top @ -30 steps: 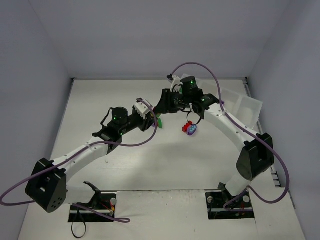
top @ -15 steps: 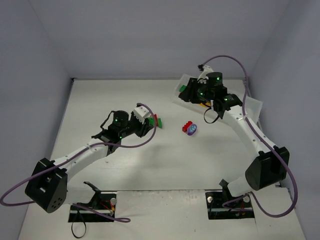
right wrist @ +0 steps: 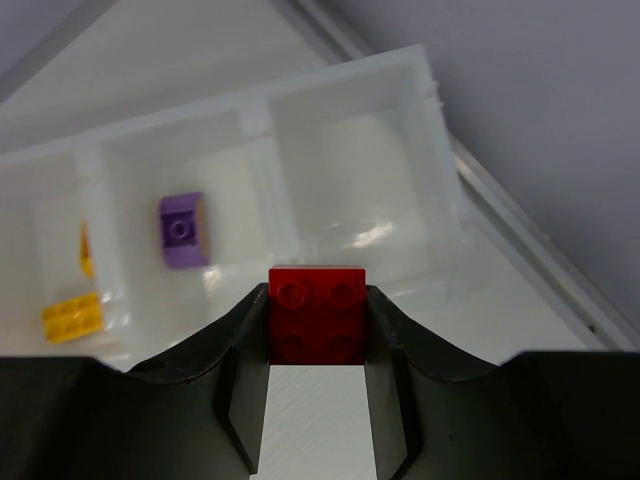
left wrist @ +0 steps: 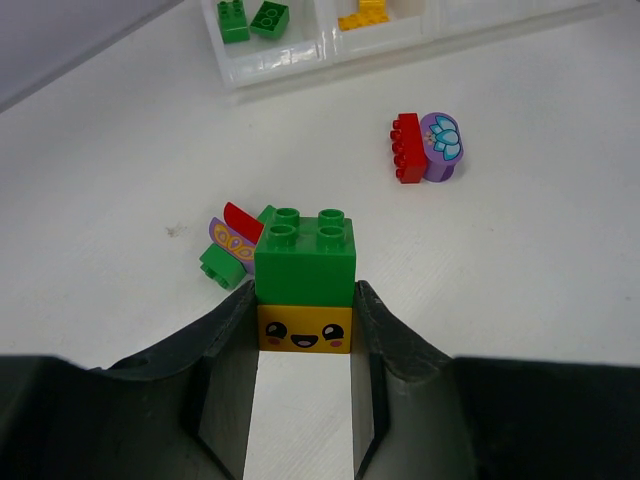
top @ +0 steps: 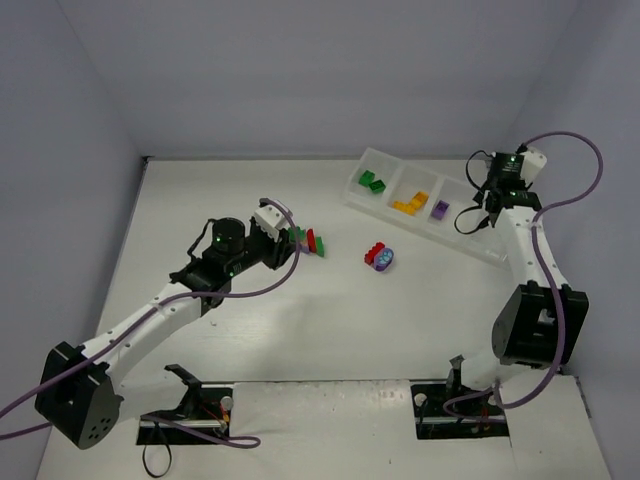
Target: Sort the legos into containers by color
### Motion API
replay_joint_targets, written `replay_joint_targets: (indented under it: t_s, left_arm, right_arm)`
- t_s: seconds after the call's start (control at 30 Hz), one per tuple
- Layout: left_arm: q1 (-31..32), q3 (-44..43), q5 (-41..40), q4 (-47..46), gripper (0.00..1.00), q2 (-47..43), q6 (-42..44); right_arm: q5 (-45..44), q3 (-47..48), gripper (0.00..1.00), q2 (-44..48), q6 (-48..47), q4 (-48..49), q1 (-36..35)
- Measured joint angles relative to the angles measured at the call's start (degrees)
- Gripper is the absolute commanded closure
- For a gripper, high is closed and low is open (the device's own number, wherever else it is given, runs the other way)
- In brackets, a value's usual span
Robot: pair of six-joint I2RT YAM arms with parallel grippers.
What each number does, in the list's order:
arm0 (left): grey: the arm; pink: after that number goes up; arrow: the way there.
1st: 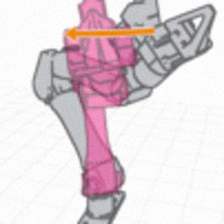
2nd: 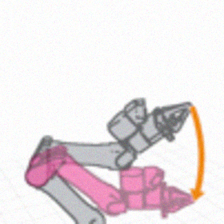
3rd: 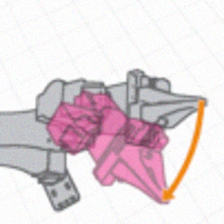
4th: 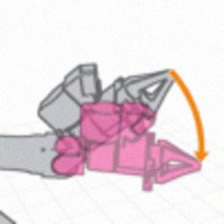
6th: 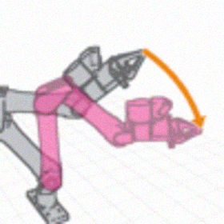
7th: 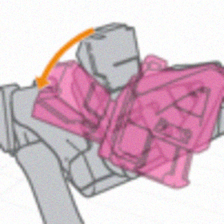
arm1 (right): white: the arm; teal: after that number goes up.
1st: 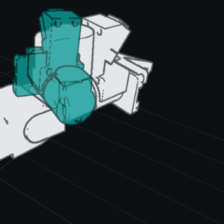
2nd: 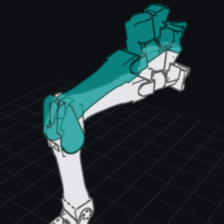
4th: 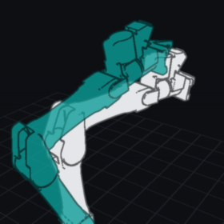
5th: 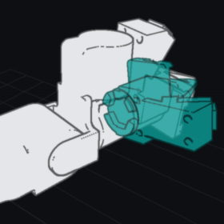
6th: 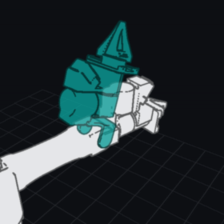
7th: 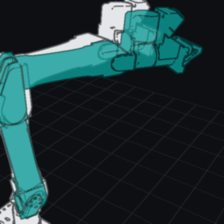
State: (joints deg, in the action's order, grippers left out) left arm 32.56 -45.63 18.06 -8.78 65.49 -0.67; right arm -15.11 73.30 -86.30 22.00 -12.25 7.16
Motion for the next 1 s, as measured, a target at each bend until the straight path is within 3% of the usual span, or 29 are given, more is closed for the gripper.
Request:
replay_joint_targets:
  t_s: [0.27,0.53,0.7,0.87,1.0]
  left_arm:
    - [0.00,0.00,0.98,0.63,1.00,-1.42,-0.02]
    - [0.00,0.02,1.22,1.03,1.00,-2.14,-0.02]
    - [0.00,0.02,1.46,1.03,1.00,-2.12,-0.02]
    - [0.00,0.02,2.12,0.92,1.00,-1.79,0.07]
    - [0.00,0.20,2.99,0.28,1.00,-1.36,1.25]
  right_arm:
    - [-2.95,2.84,0.81,-13.68,-2.03,0.76,5.35]
    - [-0.52,2.95,0.48,-20.22,-3.32,1.44,5.62]
    - [0.33,4.35,0.33,-20.20,-4.22,2.05,5.73]
    - [3.52,4.68,0.33,-18.23,-4.44,2.10,5.86]
    - [12.22,4.68,0.35,-11.89,-4.11,1.90,3.56]
